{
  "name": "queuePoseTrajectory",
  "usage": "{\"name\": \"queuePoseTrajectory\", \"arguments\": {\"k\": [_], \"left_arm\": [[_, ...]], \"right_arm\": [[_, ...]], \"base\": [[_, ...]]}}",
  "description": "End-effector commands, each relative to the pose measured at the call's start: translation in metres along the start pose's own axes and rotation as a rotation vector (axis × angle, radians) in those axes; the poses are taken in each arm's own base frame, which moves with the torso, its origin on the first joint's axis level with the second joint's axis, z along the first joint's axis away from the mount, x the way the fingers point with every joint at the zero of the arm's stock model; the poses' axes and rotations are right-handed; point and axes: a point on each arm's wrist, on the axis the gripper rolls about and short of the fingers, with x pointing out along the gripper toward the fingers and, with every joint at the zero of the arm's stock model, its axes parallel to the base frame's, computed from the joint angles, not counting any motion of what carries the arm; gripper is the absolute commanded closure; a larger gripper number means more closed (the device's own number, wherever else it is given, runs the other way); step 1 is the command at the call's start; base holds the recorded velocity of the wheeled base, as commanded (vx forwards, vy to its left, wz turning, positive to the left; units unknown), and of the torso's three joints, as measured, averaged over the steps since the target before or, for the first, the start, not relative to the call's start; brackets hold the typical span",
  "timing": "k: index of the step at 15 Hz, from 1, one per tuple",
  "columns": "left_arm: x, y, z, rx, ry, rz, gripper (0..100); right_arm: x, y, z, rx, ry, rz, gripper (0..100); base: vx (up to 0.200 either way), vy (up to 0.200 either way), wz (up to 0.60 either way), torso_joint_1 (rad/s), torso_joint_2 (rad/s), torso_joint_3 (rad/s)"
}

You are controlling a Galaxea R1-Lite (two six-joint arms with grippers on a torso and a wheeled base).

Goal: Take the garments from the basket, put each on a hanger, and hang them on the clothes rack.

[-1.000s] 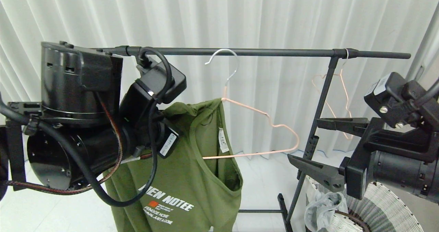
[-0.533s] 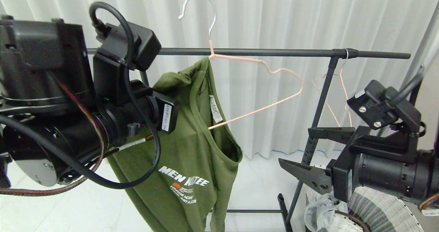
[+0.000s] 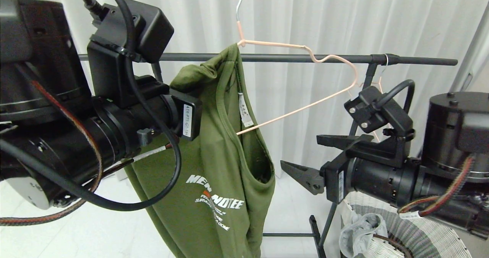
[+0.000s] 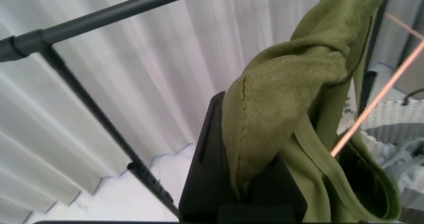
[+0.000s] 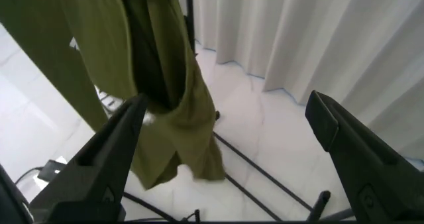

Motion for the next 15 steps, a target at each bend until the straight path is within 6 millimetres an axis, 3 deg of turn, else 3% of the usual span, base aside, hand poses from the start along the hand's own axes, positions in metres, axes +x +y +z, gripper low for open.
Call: {"name": "queuePoseTrajectory", "arguments": {"k": [1, 5, 9, 15], "left_arm": [[-0.001, -0.003, 0.000, 0.001, -0.002, -0.011, 100], [-0.002, -0.005, 0.004, -0.001, -0.015, -0.023, 100], [-0.002, -0.005, 0.003, 0.002, -0.013, -0.021, 100], [0.002, 0.008, -0.009, 0.059, 0.034, 0.039, 100]], "right_arm": [[0.021, 0.008, -0.008, -0.009, 0.041, 0.016, 0], [0.041, 0.009, -0.015, -0.019, 0.062, -0.075, 0], [0.037, 0.003, -0.033, -0.034, 0.115, -0.133, 0], [0.006, -0.050, -0.040, -0.038, 0.132, -0.360, 0]], "base": [[0.000, 0.000, 0.00, 0.000, 0.00, 0.000], [0.000, 0.000, 0.00, 0.000, 0.00, 0.000], [0.000, 0.000, 0.00, 0.000, 0.00, 0.000], [0.000, 0.000, 0.00, 0.000, 0.00, 0.000]]}}
